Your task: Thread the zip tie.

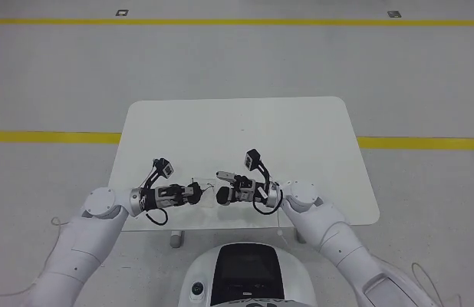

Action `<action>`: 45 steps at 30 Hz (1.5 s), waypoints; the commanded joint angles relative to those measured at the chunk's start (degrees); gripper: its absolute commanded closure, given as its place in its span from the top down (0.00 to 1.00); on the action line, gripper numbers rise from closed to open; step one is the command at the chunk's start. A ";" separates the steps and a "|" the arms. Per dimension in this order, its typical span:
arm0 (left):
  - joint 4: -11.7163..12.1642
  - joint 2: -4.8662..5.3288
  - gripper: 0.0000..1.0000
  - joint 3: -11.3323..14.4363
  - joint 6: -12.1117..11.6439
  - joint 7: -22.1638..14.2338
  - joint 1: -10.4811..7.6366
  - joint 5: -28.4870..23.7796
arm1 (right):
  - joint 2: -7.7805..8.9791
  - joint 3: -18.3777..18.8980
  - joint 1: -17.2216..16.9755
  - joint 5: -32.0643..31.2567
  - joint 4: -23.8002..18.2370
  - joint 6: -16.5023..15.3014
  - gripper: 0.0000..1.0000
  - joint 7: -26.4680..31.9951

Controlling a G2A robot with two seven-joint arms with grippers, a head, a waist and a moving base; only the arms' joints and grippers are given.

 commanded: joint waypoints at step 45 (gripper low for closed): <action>1.11 -6.73 0.00 -16.89 -1.14 -6.32 1.72 5.99 | 0.00 0.00 0.00 0.00 0.00 0.00 1.00 0.00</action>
